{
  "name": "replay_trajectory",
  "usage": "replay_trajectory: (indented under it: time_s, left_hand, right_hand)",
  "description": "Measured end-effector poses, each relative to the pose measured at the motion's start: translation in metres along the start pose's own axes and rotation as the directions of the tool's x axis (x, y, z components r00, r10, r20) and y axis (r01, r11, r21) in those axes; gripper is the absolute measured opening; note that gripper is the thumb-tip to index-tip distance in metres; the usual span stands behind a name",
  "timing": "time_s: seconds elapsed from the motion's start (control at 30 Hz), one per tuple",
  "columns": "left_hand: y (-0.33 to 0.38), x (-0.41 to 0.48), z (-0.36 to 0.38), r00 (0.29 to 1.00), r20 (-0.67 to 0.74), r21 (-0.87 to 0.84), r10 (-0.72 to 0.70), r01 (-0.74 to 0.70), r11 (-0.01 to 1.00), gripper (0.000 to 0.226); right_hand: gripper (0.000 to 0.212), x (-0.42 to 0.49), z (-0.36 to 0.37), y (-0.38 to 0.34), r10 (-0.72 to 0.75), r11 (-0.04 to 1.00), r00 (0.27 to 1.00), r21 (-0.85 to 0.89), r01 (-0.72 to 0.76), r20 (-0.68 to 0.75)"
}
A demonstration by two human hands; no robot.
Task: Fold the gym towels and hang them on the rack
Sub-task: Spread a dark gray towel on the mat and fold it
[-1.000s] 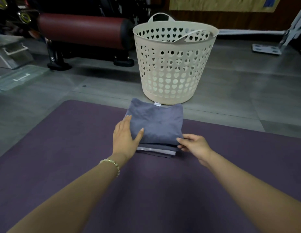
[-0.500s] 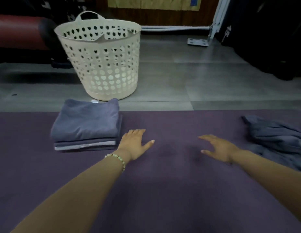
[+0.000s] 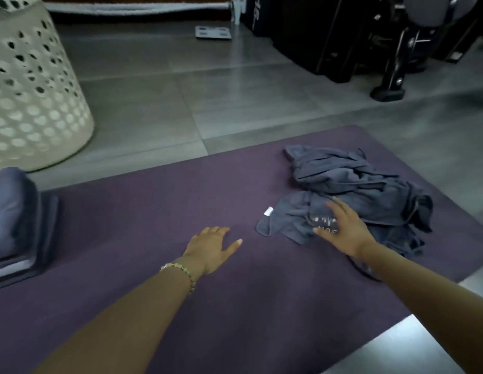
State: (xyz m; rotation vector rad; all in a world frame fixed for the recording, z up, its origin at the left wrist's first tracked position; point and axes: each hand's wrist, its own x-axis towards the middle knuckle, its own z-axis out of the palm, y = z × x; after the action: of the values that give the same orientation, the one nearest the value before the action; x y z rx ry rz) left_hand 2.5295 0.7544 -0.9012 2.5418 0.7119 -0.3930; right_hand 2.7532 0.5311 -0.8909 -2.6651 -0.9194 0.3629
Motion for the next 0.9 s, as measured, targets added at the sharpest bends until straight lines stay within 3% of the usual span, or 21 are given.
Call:
replay_trajectory:
  time_s: [0.1, 0.17, 0.33, 0.4, 0.47, 0.67, 0.77, 0.9]
  left_hand:
    - [0.014, 0.018, 0.008, 1.000, 0.022, 0.008, 0.004, -0.004, 1.000, 0.067]
    - [0.023, 0.030, 0.012, 0.999, 0.038, -0.004, -0.005, 0.005, 1.000, 0.067]
    - [0.039, 0.053, 0.036, 0.987, 0.143, -0.036, -0.074, 0.079, 0.996, 0.068]
    - [0.037, 0.055, 0.041, 0.986, 0.147, -0.001, -0.082, 0.083, 0.997, 0.067]
    - [0.030, 0.056, 0.039, 0.981, 0.175, -0.011, -0.080, 0.083, 0.996, 0.065]
    - [0.031, 0.060, 0.026, 0.965, 0.253, -0.070, -0.068, 0.088, 0.994, 0.060]
    - [0.030, 0.058, 0.027, 0.959, 0.273, -0.075, -0.072, 0.096, 0.993, 0.060]
    - [0.031, 0.053, 0.026, 0.953, 0.297, -0.200, -0.056, 0.119, 0.973, 0.060]
  right_hand:
    - [0.083, 0.027, -0.028, 0.014, 0.011, 1.000, 0.983, 0.018, -0.008, -0.181]
    - [0.085, 0.046, -0.046, 0.022, 0.063, 0.998, 0.977, 0.012, -0.061, -0.203]
    - [0.088, 0.082, -0.056, 0.035, 0.046, 0.997, 0.990, -0.062, -0.055, -0.136]
    - [0.088, 0.093, -0.059, 0.037, -0.039, 0.985, 0.992, -0.174, 0.018, -0.121]
    - [0.091, 0.102, -0.063, 0.037, -0.095, 0.937, 0.995, -0.339, 0.087, -0.008]
    - [0.095, 0.109, -0.051, 0.034, 0.148, 0.802, 0.977, -0.597, -0.028, 0.153]
    - [0.090, 0.101, -0.031, 0.040, 0.067, 0.813, 0.985, -0.581, 0.039, 0.159]
    - [0.082, 0.093, -0.019, 0.036, 0.058, 0.904, 0.995, -0.428, -0.016, 0.086]
